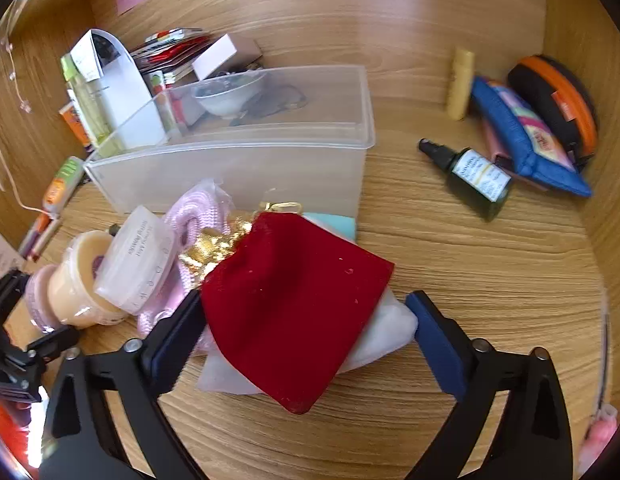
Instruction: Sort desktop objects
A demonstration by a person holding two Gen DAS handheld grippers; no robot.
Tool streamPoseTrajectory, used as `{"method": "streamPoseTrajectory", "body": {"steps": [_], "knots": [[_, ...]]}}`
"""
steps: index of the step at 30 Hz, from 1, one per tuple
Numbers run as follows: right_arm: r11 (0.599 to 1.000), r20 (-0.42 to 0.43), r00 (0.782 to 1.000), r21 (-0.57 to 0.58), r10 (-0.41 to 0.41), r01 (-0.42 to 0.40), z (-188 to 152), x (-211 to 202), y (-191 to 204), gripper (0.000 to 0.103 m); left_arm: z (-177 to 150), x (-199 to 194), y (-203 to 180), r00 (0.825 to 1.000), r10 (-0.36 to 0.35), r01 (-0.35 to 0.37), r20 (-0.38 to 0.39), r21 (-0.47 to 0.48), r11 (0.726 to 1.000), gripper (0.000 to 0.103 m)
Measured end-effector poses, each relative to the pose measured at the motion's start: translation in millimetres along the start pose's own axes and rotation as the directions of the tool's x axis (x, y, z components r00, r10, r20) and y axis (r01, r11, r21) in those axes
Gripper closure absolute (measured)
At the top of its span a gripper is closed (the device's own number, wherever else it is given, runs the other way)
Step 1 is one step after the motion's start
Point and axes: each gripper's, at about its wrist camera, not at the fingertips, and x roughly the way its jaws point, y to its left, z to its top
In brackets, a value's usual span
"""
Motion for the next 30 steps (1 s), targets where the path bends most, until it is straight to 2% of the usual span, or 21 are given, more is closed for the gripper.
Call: {"method": "streamPoseTrajectory", "body": {"steps": [1, 4, 6, 8, 14, 21, 23, 30], "knots": [[1.0, 0.0, 1.0, -0.001, 0.012, -0.012, 0.4, 0.5, -0.5, 0.014, -0.4, -1.0, -1.7, 1.0, -0.011, 0.011, 0.004, 0.003, 1.0, 0.029], [0.999, 0.006, 0.999, -0.021, 0.037, -0.037, -0.1, 0.3, 1.5, 0.024, -2.0, -5.0, -7.1, 1.0, -0.003, 0.002, 0.027, 0.022, 1.0, 0.04], [0.998, 0.023, 0.999, -0.041, 0.044, -0.043, -1.2, -2.2, 3.7, 0.032, -2.2, -6.3, -8.3, 0.999, 0.015, -0.016, 0.031, 0.026, 1.0, 0.04], [0.998, 0.044, 0.999, -0.054, 0.023, -0.021, -0.7, -7.2, 4.9, 0.049, -0.6, -6.1, -5.9, 1.0, 0.021, -0.021, 0.023, 0.013, 1.0, 0.04], [0.999, 0.068, 0.997, -0.032, 0.032, -0.03, 0.2, -18.2, -4.4, 0.066, -1.8, -16.4, -1.5, 0.998, 0.052, -0.051, 0.029, -0.03, 0.998, 0.04], [0.999, 0.111, 0.993, 0.001, 0.04, -0.041, 6.0, -30.4, -15.9, 0.075, 11.8, -44.7, 3.3, 0.99, 0.097, -0.09, 0.1, -0.07, 0.993, 0.04], [0.999, 0.131, 0.991, 0.003, 0.04, -0.041, 8.5, -34.8, -17.7, 0.081, 18.7, -49.6, 5.6, 0.987, 0.112, -0.102, 0.119, -0.084, 0.991, 0.04], [0.999, 0.171, 0.985, -0.025, 0.03, -0.026, 17.1, -42.4, -18.6, 0.086, 37.8, -51.8, 11.1, 0.98, 0.13, -0.111, 0.151, -0.13, 0.985, 0.04]]}}
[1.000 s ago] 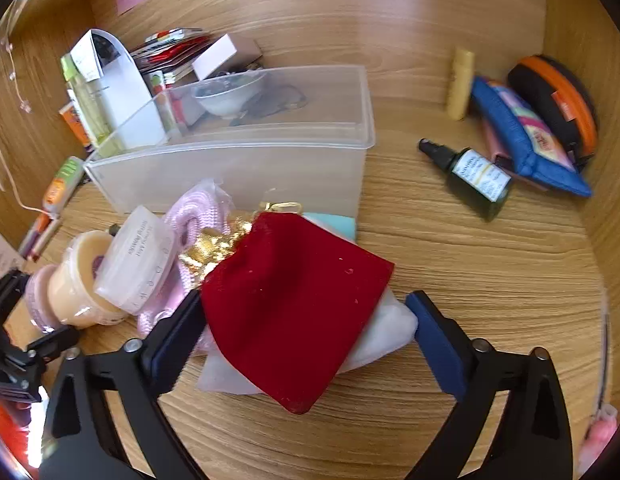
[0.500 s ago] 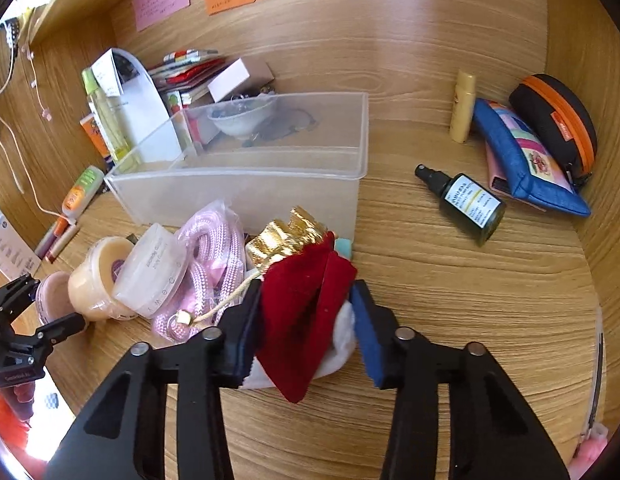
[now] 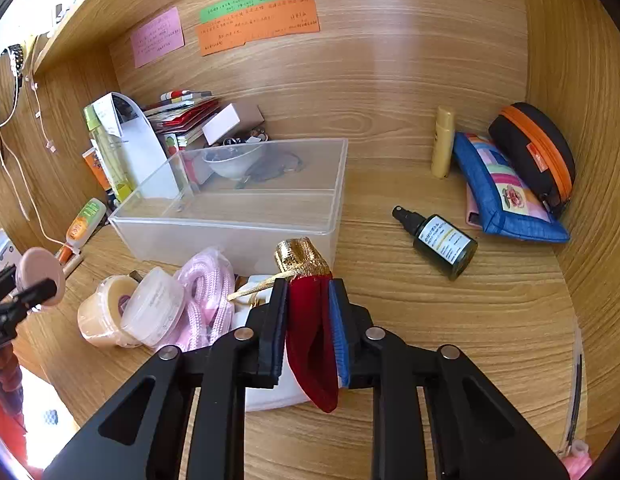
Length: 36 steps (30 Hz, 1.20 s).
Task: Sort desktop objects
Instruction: 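Grasp the red velvet pouch with the right gripper while the left holds the pink round container, then carry the pink container and red pouch into the clear box and release both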
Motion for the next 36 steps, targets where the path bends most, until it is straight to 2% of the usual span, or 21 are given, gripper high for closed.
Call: {"method": "streamPoseTrajectory", "body": {"steps": [10, 25, 31, 36], "knots": [[1.0, 0.091, 0.996, -0.026, 0.011, -0.009, 19.1, -25.3, 2.5, 0.087, 36.9, 2.7, -4.3, 0.998, 0.012, -0.012, 0.054, -0.002, 1.0, 0.04], [0.998, 0.227, 0.973, -0.052, 0.046, -0.035, 73.8, -43.2, 6.6, 0.087, 104.8, 33.2, 3.2, 0.998, 0.011, -0.008, 0.066, -0.042, 0.999, 0.04], [0.997, 0.245, 0.967, -0.055, 0.064, -0.052, 97.7, -32.9, 11.7, 0.087, 125.3, 60.2, 6.2, 1.0, -0.014, 0.015, 0.018, -0.069, 0.997, 0.04], [0.996, 0.211, 0.975, -0.053, 0.076, -0.066, 111.9, -7.9, 17.9, 0.087, 134.3, 93.2, 7.7, 0.998, -0.028, 0.023, -0.057, -0.085, 0.996, 0.04]]}}
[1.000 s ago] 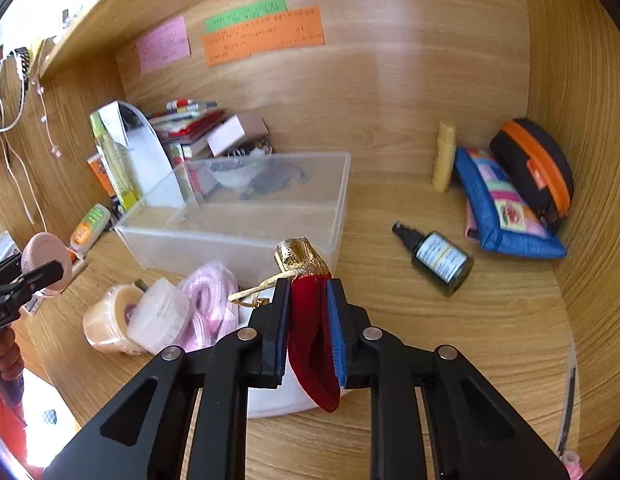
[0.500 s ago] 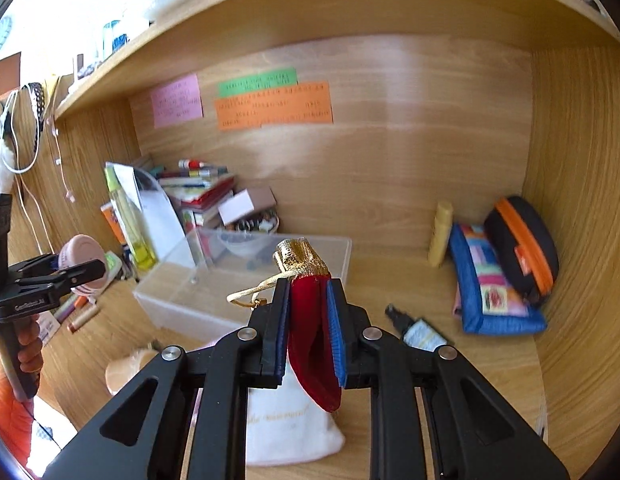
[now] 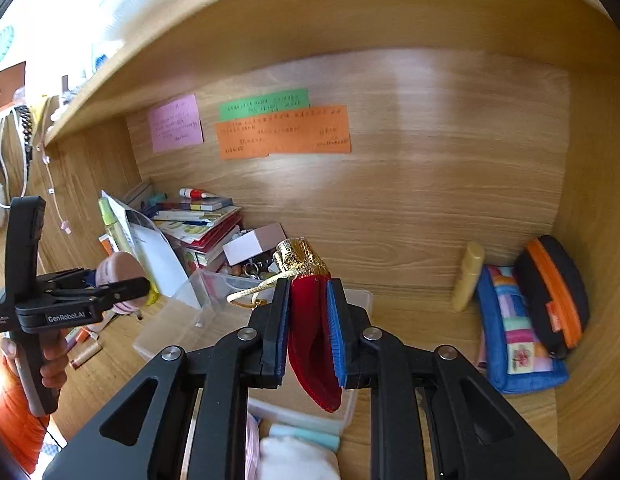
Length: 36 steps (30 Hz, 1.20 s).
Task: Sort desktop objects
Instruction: 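Carry the pink container and red pouch into the clear box and release both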
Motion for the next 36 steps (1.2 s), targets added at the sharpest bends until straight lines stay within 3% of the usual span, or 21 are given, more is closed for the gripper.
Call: {"method": "streamPoseTrajectory", "body": {"steps": [7, 13, 16, 22, 36], "knots": [[0.999, -0.128, 0.992, 0.035, 0.018, -0.013, -14.5, 57.4, 0.9, 0.087, -2.9, 44.4, -5.2, 0.993, -0.016, 0.018, -0.12, 0.009, 1.0, 0.04], [1.0, -0.245, 0.97, 0.028, -0.001, 0.008, -41.8, 97.2, -1.6, 0.087, -8.7, 72.9, -15.2, 0.981, -0.026, 0.035, -0.191, 0.042, 0.998, 0.04], [1.0, -0.268, 0.963, 0.025, -0.012, 0.019, -47.8, 103.3, -3.5, 0.087, -11.6, 87.2, -16.3, 0.969, -0.054, 0.064, -0.241, 0.033, 0.997, 0.04], [1.0, -0.293, 0.956, 0.016, -0.015, 0.02, -54.1, 107.6, -0.9, 0.087, -14.8, 105.7, -22.9, 0.958, -0.033, 0.051, -0.285, 0.056, 0.997, 0.04], [0.994, -0.31, 0.947, -0.086, -0.088, 0.065, -60.8, 116.6, 15.1, 0.082, -24.8, 113.2, -35.0, 0.958, 0.081, -0.033, -0.275, 0.173, 0.984, 0.04]]}}
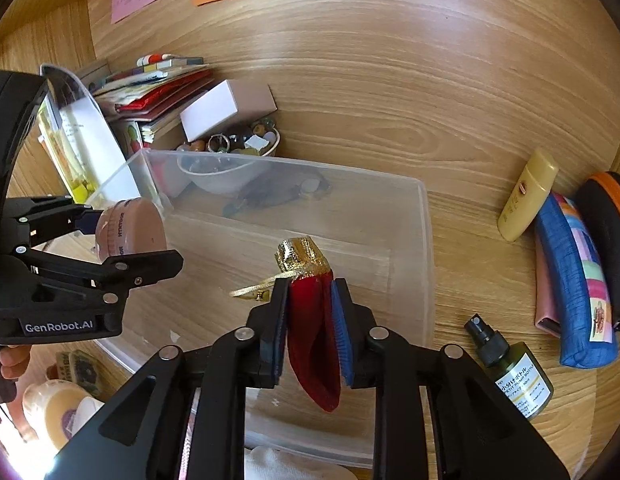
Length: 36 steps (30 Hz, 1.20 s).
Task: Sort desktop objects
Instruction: 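Carry the pink container and red pouch into the clear box and release both, then grasp the dark green spray bottle with the right gripper while the left grasps the cream jar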
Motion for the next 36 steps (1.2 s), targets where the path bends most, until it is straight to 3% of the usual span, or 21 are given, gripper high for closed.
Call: {"method": "streamPoseTrajectory", "body": {"steps": [11, 20, 28, 31, 36], "knots": [[0.998, 0.05, 0.998, -0.055, -0.031, 0.033, 0.4, -10.0, 9.8, 0.048, 0.9, -24.7, 3.3, 0.998, 0.004, -0.003, 0.059, -0.014, 1.0, 0.029], [0.998, 0.124, 0.992, -0.049, -0.019, 0.025, 4.8, -30.1, 10.3, 0.022, -10.9, -54.5, 6.8, 0.99, 0.054, -0.05, 0.132, -0.037, 0.998, 0.024], [0.999, 0.188, 0.982, -0.036, 0.008, -0.002, 13.0, -63.5, 6.9, 0.021, -31.6, -93.8, 16.5, 0.97, 0.101, -0.09, 0.22, -0.058, 0.994, 0.014], [0.999, 0.207, 0.978, -0.033, 0.006, 0.001, 14.8, -80.5, 2.9, 0.015, -39.9, -107.1, 20.3, 0.963, 0.105, -0.092, 0.25, -0.063, 0.994, 0.011], [0.994, 0.246, 0.966, -0.05, -0.08, 0.095, 10.6, -107.0, -6.2, 0.008, -55.2, -119.8, 25.5, 0.958, 0.096, -0.078, 0.271, -0.076, 0.994, 0.01]]}}
